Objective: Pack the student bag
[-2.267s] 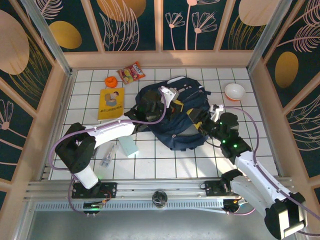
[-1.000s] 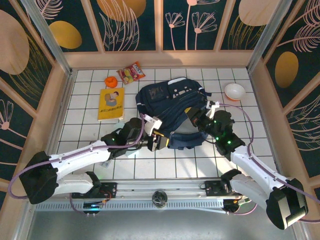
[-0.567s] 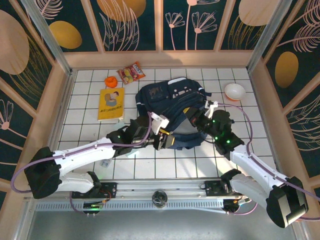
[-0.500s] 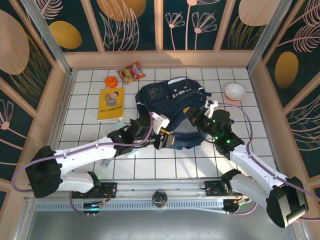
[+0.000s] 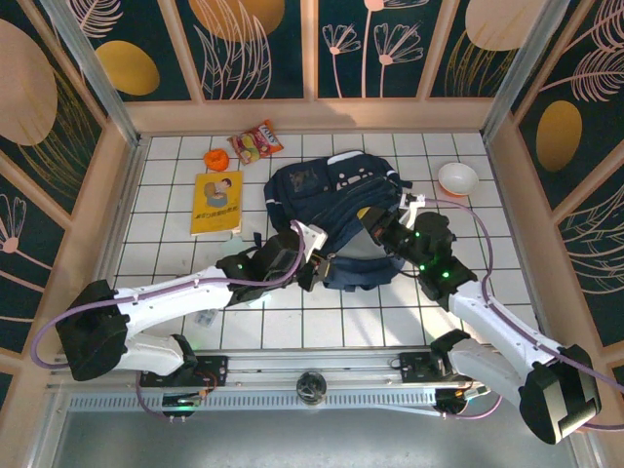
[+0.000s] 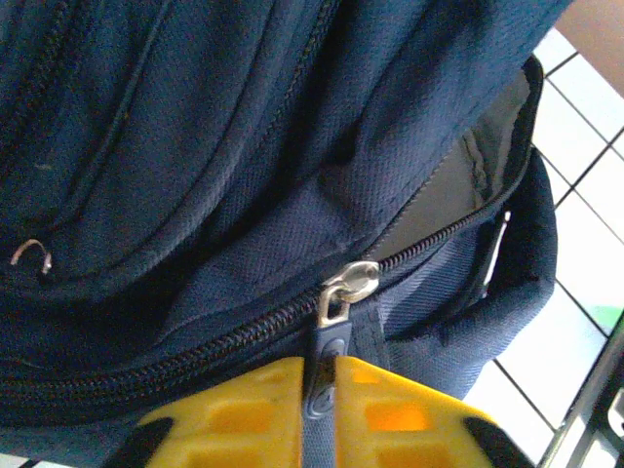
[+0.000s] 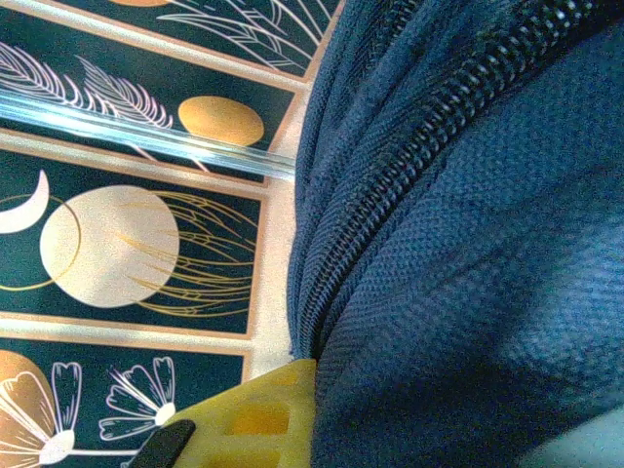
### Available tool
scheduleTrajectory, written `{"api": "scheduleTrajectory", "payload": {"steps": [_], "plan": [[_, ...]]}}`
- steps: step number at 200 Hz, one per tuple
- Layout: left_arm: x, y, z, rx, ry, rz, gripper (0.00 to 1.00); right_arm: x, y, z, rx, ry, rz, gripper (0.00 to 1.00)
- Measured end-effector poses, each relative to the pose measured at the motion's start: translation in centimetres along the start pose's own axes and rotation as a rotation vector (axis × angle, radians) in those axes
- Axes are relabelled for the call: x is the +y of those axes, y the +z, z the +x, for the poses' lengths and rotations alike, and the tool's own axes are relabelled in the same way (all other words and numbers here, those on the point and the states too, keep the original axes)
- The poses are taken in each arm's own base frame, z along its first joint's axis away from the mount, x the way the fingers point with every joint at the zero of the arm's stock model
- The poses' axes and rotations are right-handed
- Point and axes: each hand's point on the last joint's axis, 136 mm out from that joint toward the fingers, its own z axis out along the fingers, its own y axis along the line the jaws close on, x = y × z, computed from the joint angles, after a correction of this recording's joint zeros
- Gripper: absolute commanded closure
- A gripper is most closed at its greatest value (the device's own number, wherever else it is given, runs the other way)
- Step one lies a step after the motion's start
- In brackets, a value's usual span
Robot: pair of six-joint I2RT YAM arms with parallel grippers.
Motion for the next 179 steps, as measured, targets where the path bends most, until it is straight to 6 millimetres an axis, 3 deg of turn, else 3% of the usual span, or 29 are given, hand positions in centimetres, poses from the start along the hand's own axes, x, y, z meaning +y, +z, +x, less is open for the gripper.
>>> {"api": "scheduleTrajectory", "payload": {"steps": [27,71,136,179], "plan": [[1.1,0.0,0.6,-0.001,-0.006,-0.044,1.00,0.0,0.0,0.1,0.010,-0.016,0.013,0.95],[2.6,-1.4,0.0,-0.053,-0.014,-0.102,1.00,0.8,-0.2,-0.3,0.029,-0.041,0.018,0.98],[7.9,-3.3,-0.1,-0.101,-0.087,-0.208,1.00,1.9,-0.8,-0.7,0.076,-0.073,0.018,0.99],[8.3,-3.4,-0.3,-0.109,-0.082,-0.212,1.00,2.1,-1.1,-0.6,0.103,-0.086,0.017,0.99]]}}
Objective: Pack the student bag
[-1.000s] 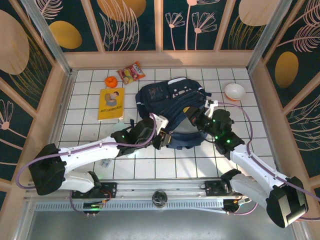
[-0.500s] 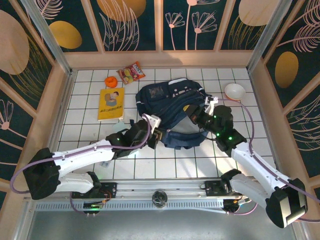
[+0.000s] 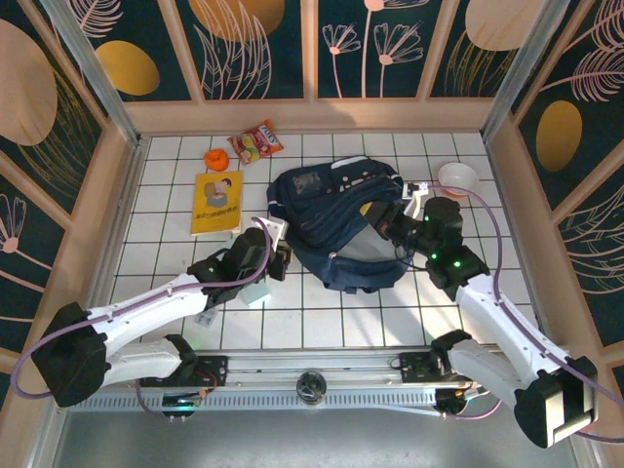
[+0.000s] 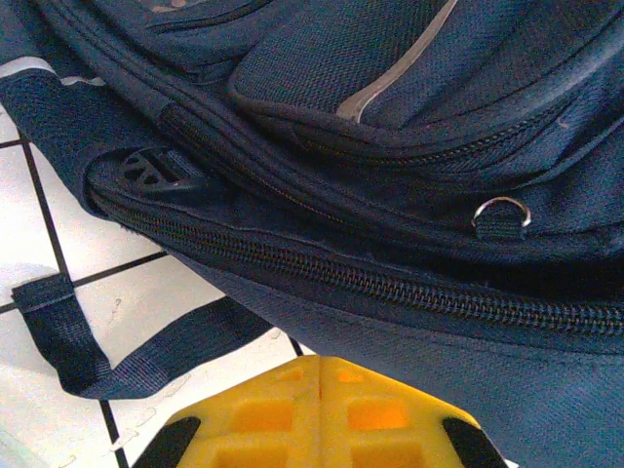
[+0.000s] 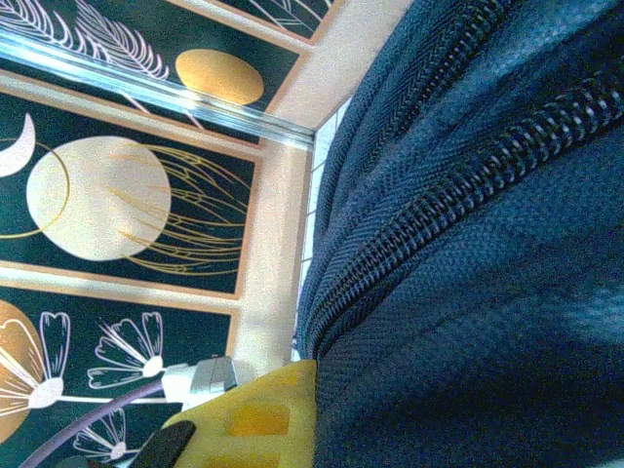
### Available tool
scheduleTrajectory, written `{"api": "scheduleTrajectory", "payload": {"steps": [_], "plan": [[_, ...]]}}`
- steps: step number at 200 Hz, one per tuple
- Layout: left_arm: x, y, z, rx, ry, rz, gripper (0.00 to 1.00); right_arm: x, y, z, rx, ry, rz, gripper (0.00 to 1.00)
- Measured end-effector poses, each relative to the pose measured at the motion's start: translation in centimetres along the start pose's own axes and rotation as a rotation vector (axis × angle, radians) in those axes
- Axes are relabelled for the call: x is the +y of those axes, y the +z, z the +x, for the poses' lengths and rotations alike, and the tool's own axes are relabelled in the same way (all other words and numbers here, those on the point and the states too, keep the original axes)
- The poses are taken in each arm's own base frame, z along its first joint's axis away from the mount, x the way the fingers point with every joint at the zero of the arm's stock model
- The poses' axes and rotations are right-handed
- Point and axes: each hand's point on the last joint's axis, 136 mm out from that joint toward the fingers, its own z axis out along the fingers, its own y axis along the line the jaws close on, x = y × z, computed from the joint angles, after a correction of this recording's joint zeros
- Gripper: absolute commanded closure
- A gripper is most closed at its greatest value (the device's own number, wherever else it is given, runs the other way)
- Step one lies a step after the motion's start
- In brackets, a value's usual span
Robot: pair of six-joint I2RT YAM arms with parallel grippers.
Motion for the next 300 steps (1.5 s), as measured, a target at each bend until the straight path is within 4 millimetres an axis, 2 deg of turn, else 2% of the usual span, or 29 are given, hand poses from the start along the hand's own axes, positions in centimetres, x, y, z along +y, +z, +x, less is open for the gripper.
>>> {"api": "scheduleTrajectory", "payload": {"steps": [37,72,89,133,157,171,187,215,232,240,281,300], "plan": [[0.3,0.1,0.0,-0.007,0.005,-0.003,1.00,-0.1,-0.1,0.4,0.025,0.006,-0.002,1.00],[1.8,0.4,-0.5,-0.025,-0.002,-0.034,1.00,1.0,-0.4,0.3,0.052,-0.019,-0.015,1.00],[1.8,0.5,-1.0,-0.036,0.002,-0.013,0.85,1.9,-0.6,-0.1,0.051,-0.039,-0.032,1.00],[-2.6,-0.2,-1.8,-0.029,0.038,0.190,0.61,2.2,-0.3,-0.2,0.051,-0.025,-0.046,1.00],[-8.4,-2.0,-3.2,-0.032,0.126,0.297,0.50,2.3,0.2,0.0,0.056,-0.021,-0.051,1.00],[-10.8,-2.6,-3.8,-0.035,0.157,0.340,0.46,2.4,0.5,0.4,0.065,-0.025,-0.054,1.00],[-11.7,-2.6,-3.2,-0.018,0.176,0.349,0.44,2.5,0.8,0.7,0.071,-0.027,-0.056,1.00],[-11.6,-1.7,-1.9,0.021,0.194,0.322,0.42,2.3,1.2,1.0,0.083,-0.023,-0.050,1.00],[-11.2,-1.2,-1.6,0.028,0.203,0.292,0.46,2.3,1.3,1.1,0.086,-0.022,-0.047,1.00],[-10.9,-1.0,-1.5,0.027,0.207,0.273,0.51,2.2,1.3,1.1,0.085,-0.022,-0.047,1.00],[-9.7,-0.5,-1.3,0.015,0.217,0.213,0.93,2.0,1.3,1.2,0.089,-0.024,-0.039,1.00],[-9.3,-0.7,-1.1,0.001,0.212,0.210,0.97,1.7,1.3,1.4,0.098,-0.021,-0.027,1.00]]}}
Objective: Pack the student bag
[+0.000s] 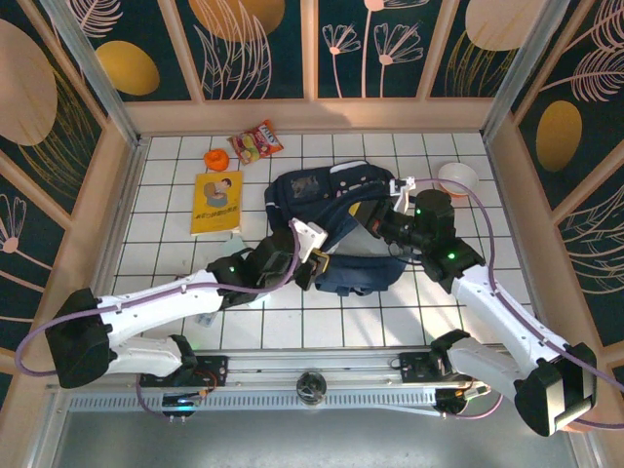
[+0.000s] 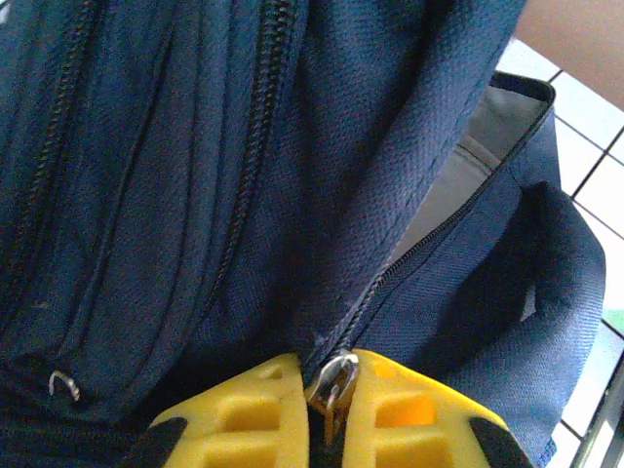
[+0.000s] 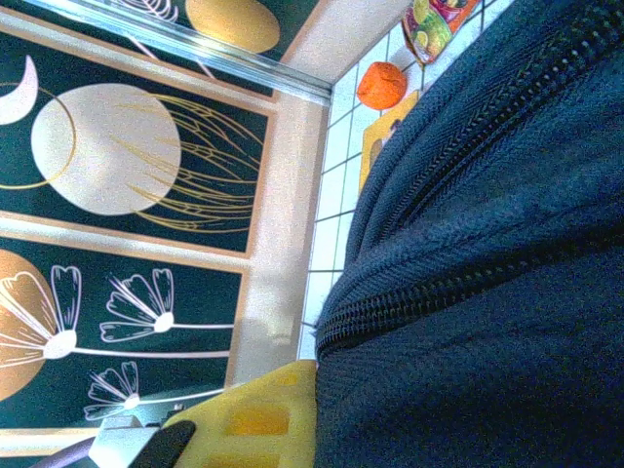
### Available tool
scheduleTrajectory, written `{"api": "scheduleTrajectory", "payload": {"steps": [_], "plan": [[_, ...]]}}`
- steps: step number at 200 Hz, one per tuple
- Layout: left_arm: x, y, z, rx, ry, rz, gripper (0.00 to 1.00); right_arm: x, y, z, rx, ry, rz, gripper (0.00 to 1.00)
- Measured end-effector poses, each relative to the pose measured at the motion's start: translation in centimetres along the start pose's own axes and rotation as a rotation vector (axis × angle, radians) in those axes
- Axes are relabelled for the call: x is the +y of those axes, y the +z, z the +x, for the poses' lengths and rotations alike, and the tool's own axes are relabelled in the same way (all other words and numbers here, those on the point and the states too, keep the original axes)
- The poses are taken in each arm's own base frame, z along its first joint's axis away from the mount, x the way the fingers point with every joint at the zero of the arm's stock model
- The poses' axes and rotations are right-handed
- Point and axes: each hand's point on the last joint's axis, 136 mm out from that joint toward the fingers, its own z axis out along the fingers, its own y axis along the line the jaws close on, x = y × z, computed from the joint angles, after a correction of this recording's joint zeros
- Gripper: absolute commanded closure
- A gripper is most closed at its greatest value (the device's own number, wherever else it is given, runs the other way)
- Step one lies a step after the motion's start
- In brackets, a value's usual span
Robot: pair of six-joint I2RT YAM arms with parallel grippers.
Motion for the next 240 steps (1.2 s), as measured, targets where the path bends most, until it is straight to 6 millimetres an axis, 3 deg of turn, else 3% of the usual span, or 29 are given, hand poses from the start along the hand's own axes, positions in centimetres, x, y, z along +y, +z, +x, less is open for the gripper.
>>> {"api": "scheduleTrajectory", "payload": {"steps": [19,52,97,111,137,162,204,240], "plan": [[0.2,-0.5,0.0,-0.025,-0.003,0.002,0.95,-0.2,0.0,0.2,0.009,0.002,0.007,1.00],[-0.1,-1.0,0.0,-0.065,-0.015,0.033,0.75,-0.1,-0.1,0.4,0.025,0.004,-0.001,1.00],[-1.3,-0.9,1.0,-0.059,-0.045,0.121,0.63,-0.3,-0.1,0.3,0.030,0.010,-0.001,1.00],[-1.5,-0.9,1.4,-0.049,-0.045,0.134,0.66,-0.4,-0.1,0.0,0.022,0.011,0.002,1.00],[-1.4,-1.2,1.9,-0.045,-0.049,0.140,0.89,-0.5,-0.2,-0.1,0.019,0.012,0.004,1.00],[-1.0,-1.6,2.5,-0.047,-0.077,0.133,1.00,-0.5,-0.2,-0.1,0.017,0.010,0.005,1.00],[0.6,-1.4,4.1,-0.037,-0.118,0.069,1.00,-0.2,-0.3,-0.3,0.017,-0.008,0.006,1.00],[2.1,-1.4,4.3,-0.051,-0.152,0.016,1.00,0.1,-0.4,-0.4,0.025,-0.014,0.016,1.00]]}}
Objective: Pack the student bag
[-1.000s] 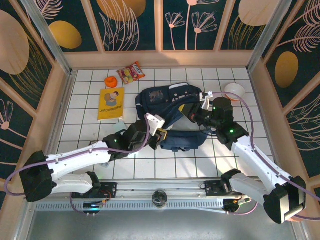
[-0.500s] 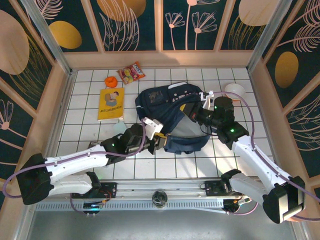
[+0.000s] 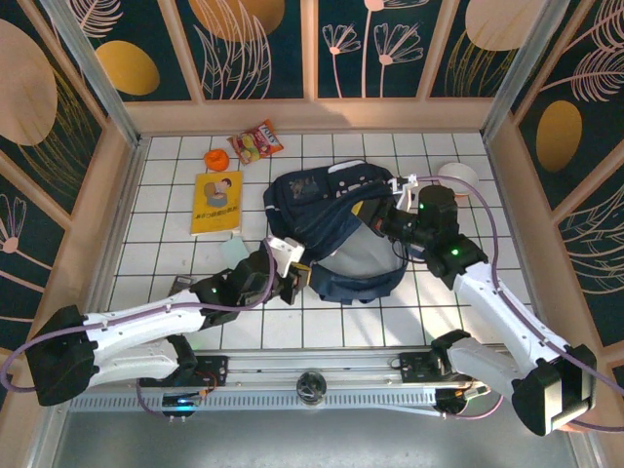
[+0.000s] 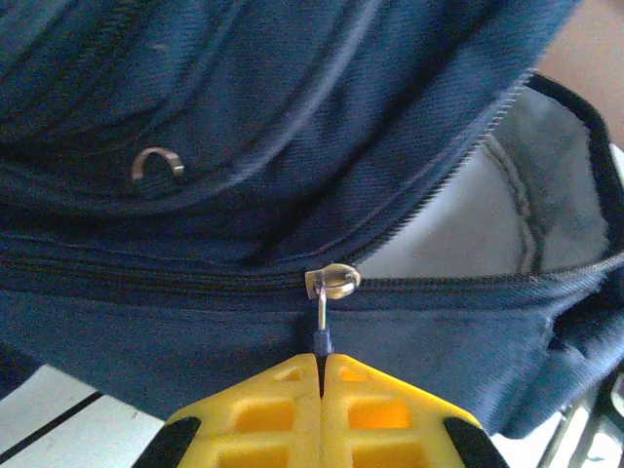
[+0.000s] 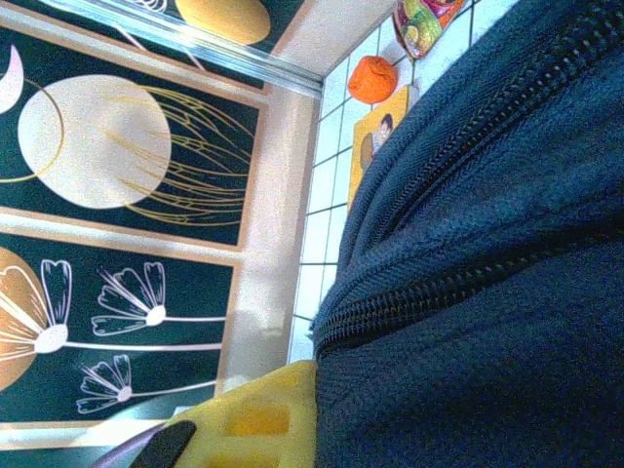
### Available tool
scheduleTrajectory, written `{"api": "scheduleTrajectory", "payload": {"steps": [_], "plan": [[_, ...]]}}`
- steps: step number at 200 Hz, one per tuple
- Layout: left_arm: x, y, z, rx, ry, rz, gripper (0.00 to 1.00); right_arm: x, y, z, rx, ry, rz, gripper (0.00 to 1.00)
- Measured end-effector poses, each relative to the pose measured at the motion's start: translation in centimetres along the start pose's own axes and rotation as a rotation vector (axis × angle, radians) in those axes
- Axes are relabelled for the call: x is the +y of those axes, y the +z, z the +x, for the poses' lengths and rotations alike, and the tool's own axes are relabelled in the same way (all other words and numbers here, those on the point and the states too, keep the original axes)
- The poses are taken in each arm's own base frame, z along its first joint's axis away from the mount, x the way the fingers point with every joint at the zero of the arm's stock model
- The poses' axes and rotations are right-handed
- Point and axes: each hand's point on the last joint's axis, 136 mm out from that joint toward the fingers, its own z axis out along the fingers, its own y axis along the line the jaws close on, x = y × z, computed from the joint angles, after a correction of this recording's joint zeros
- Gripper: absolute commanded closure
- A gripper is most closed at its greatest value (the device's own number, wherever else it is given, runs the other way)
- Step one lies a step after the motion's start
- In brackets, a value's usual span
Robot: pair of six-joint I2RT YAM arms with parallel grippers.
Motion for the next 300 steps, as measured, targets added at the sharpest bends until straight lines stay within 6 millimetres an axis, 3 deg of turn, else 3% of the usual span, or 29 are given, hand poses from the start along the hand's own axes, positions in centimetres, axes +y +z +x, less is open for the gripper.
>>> {"api": "scheduleTrajectory", "payload": {"steps": [15,60,110,130,157,180,223,251,300], "plan": [[1.4,-0.1,-0.3,-0.014,-0.022,-0.039,1.00,0.4,-0.1,-0.1,0.002,-0.010,-0.007,1.00],[8.7,-0.2,-1.0,-0.067,-0.101,-0.239,1.00,1.7,-0.4,-0.2,0.022,-0.027,-0.039,1.00],[16.1,1.4,-1.4,-0.070,-0.143,-0.409,1.00,4.1,-1.1,-0.7,0.029,-0.064,-0.092,1.00],[17.8,2.2,-2.3,-0.075,-0.153,-0.426,1.00,4.3,-1.2,-0.6,0.035,-0.064,-0.096,1.00],[19.4,3.9,-5.1,-0.113,-0.149,-0.423,1.00,4.2,-1.2,-0.7,0.029,-0.062,-0.090,1.00],[19.9,5.0,-7.0,-0.137,-0.144,-0.405,1.00,4.0,-1.2,-1.0,0.015,-0.061,-0.083,1.00],[19.1,5.1,-7.9,-0.150,-0.152,-0.341,0.70,3.6,-1.5,-1.7,-0.034,-0.060,-0.059,1.00],[16.7,2.6,-9.4,-0.203,-0.138,-0.259,0.51,2.8,-1.4,-1.9,-0.054,-0.051,-0.032,1.00],[12.4,-2.4,-12.1,-0.318,-0.130,-0.132,0.46,1.1,-0.9,-2.6,-0.119,-0.044,-0.005,1.00]]}}
